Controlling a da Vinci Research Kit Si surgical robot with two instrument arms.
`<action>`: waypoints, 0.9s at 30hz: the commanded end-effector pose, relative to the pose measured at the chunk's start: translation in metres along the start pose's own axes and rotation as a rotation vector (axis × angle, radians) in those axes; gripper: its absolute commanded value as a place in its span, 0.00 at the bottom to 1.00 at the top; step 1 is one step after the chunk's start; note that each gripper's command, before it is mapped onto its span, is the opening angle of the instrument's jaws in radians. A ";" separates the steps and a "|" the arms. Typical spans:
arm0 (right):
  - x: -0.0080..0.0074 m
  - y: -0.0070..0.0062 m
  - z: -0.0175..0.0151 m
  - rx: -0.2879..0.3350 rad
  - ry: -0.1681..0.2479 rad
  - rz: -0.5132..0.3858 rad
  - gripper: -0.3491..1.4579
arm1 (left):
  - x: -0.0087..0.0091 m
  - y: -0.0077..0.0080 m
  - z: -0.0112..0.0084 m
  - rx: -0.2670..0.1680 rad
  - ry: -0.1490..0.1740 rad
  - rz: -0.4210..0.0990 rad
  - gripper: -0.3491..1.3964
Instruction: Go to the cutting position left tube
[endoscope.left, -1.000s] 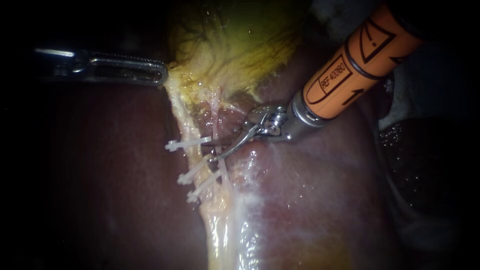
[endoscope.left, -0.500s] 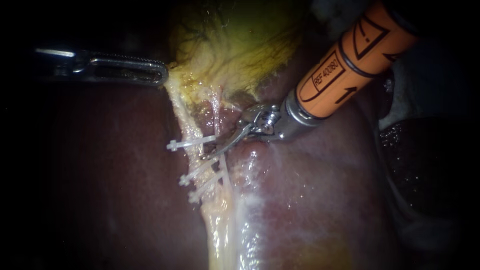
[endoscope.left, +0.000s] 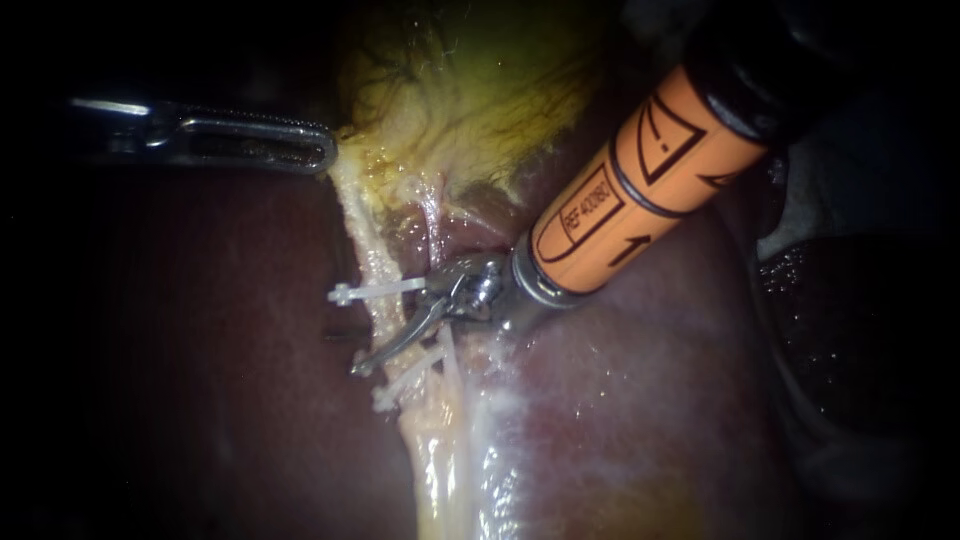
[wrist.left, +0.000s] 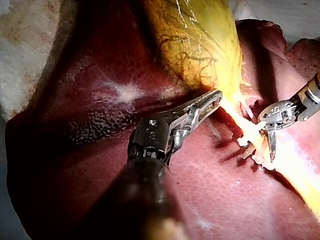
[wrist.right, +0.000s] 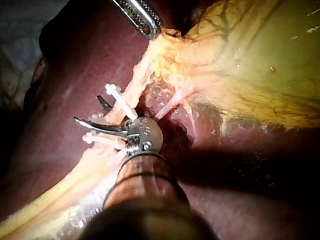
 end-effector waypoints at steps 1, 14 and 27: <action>0.0002 0.0001 0.0002 -0.008 0.010 -0.039 0.67 | 0.0000 0.0000 0.0000 0.000 0.000 0.000 0.00; 0.0034 -0.0014 0.0006 -0.078 0.086 -0.259 0.67 | 0.0000 0.0000 -0.0001 0.000 0.000 0.000 0.00; 0.0086 -0.0074 0.0008 -0.058 0.108 -0.232 0.67 | 0.0000 0.0000 -0.0001 0.001 0.000 0.000 0.00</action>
